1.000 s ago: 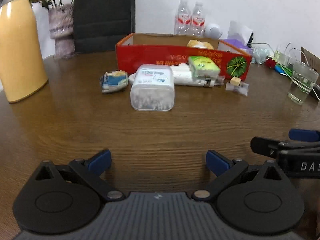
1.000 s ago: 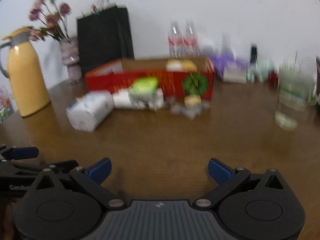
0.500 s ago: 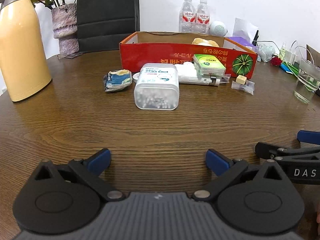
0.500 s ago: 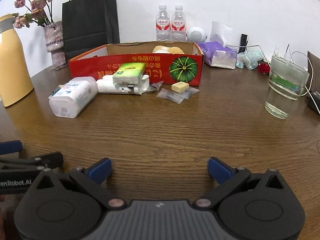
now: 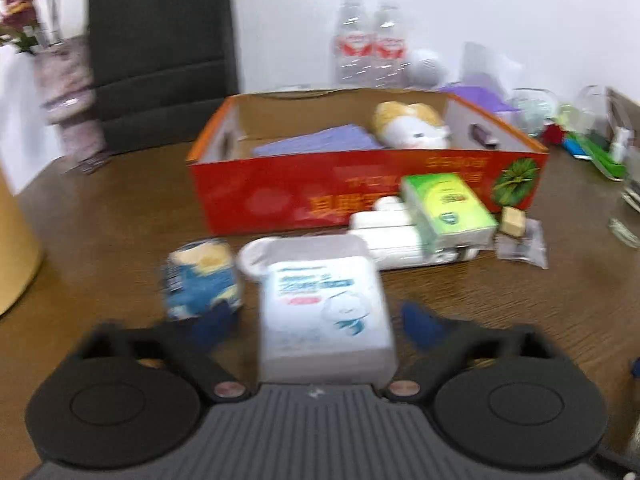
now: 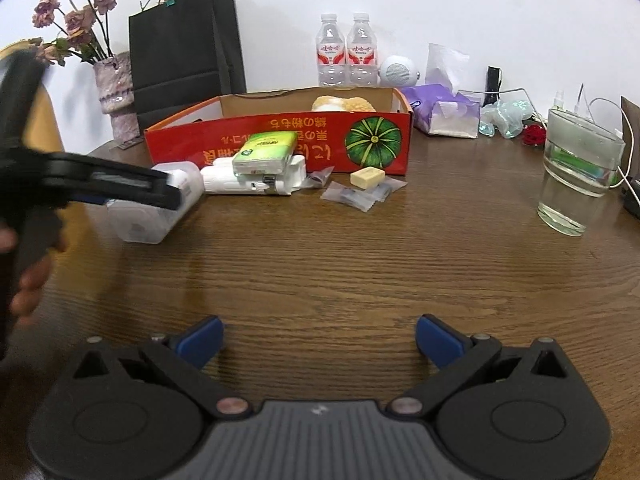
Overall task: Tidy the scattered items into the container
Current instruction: 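Grasp the clear cotton-buds box with the left tool while the right tool grasps the green tissue pack, then lower both held items into the red box and open both tools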
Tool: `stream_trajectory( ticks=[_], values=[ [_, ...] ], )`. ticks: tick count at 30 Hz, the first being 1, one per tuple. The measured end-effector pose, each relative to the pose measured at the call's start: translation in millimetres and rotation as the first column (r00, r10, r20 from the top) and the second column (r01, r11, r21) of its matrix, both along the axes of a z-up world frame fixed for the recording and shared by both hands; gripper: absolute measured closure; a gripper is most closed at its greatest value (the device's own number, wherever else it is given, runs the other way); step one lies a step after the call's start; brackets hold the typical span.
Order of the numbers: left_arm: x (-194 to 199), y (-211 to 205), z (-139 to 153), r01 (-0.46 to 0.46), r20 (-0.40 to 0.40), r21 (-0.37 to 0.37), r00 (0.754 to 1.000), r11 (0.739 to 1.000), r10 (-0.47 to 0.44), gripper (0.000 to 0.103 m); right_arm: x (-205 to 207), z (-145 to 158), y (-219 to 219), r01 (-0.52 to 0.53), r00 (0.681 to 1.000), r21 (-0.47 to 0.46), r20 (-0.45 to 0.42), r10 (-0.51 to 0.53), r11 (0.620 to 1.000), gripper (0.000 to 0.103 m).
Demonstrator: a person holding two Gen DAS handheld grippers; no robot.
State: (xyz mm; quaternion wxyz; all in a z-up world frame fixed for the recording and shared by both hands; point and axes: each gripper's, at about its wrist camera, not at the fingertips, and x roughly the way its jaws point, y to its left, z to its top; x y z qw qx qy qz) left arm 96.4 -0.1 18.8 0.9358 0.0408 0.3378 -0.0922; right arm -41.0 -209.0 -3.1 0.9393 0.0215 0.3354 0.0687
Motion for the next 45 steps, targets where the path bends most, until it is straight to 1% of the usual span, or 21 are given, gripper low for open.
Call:
stream_trajectory(
  ticks=[1,3,4,7,9,12,13,14,15,16,17,19,22,25,28,32,35,38,41,43,45],
  values=[
    [-4,2,-1,-0.003,0.007,-0.013,1.000,1.000,0.003,0.038,0,1,-2,-0.007,1.000,0.016,0.002,0.007,1.000,0.000],
    [-16,6,-1,0.020,0.014,-0.037,1.000,0.999,-0.019,0.038,9,8,-9,-0.040,0.999,0.054,0.009,0.040,0.998,0.007],
    [-21,9,1,0.031,0.023,-0.059,0.999,0.998,-0.029,0.038,19,17,-12,-0.051,0.999,0.073,0.015,0.050,0.996,0.013],
    [-41,18,6,0.024,0.057,-0.107,0.998,0.994,-0.018,0.038,61,43,-7,-0.081,0.995,0.089,0.058,0.076,0.993,0.013],
    [-50,21,12,0.001,0.105,-0.093,0.994,0.996,0.009,0.038,102,50,8,-0.115,0.992,0.083,0.051,0.111,0.990,0.013],
    [-56,24,17,-0.048,0.125,-0.054,0.991,0.997,0.054,0.038,162,43,36,-0.125,0.992,0.059,-0.018,0.126,0.990,0.014],
    [-59,29,18,-0.063,0.124,-0.055,0.990,0.996,0.070,0.038,177,39,42,-0.130,0.990,0.061,-0.047,0.133,0.990,0.023],
    [-62,34,19,-0.074,0.118,-0.073,0.990,0.995,0.083,0.038,186,36,47,-0.124,0.990,0.053,-0.067,0.128,0.991,0.038],
    [-65,39,19,-0.077,0.111,-0.091,0.990,0.993,0.087,0.038,189,35,48,-0.114,0.992,0.047,-0.052,0.116,0.992,0.040],
    [-68,44,20,-0.076,0.104,-0.106,0.991,0.991,0.087,0.038,188,33,47,-0.110,0.993,0.052,-0.040,0.113,0.993,0.045],
    [-73,47,20,-0.084,0.098,-0.114,0.991,0.990,0.095,0.038,184,33,44,-0.109,0.993,0.060,-0.029,0.111,0.992,0.060],
    [-85,48,22,-0.103,0.103,-0.113,0.988,0.988,0.115,0.038,166,37,34,-0.095,0.995,0.061,-0.023,0.097,0.994,0.060],
    [-115,41,25,-0.108,0.125,-0.141,0.984,0.984,0.126,0.038,109,42,14,-0.122,0.992,0.042,0.049,0.120,0.992,0.060],
    [-148,25,16,-0.090,0.122,-0.164,0.986,0.982,0.110,0.038,46,35,-8,-0.124,0.992,0.094,0.039,0.121,0.988,0.060],
    [-171,11,8,-0.091,0.114,-0.129,0.988,0.988,0.106,0.038,-11,23,-14,-0.109,0.994,0.118,0.028,0.107,0.987,0.060],
    [-190,9,12,-0.095,0.113,-0.120,0.988,0.988,0.108,0.038,-63,12,-13,-0.117,0.993,0.123,0.018,0.115,0.986,0.060],
    [-198,8,11,-0.091,0.100,-0.122,0.990,0.988,0.104,0.038,-75,11,-1,-0.147,0.989,0.094,0.037,0.144,0.985,0.060],
    [-204,9,12,-0.101,0.125,-0.108,0.986,0.989,0.115,0.038,-78,15,4,-0.167,0.985,0.095,0.066,0.161,0.981,0.060],
    [-203,11,15,-0.102,0.143,-0.112,0.983,0.988,0.117,0.038,-75,12,5,-0.167,0.985,0.102,0.056,0.162,0.981,0.060],
    [-194,12,24,-0.074,0.148,-0.132,0.985,0.988,0.093,0.038,-72,14,3,-0.157,0.987,0.107,0.059,0.151,0.982,0.060],
    [-177,13,43,-0.022,0.178,-0.140,0.983,0.990,0.047,0.038,-60,28,0,-0.157,0.985,0.104,0.085,0.148,0.982,0.060]
  ],
)
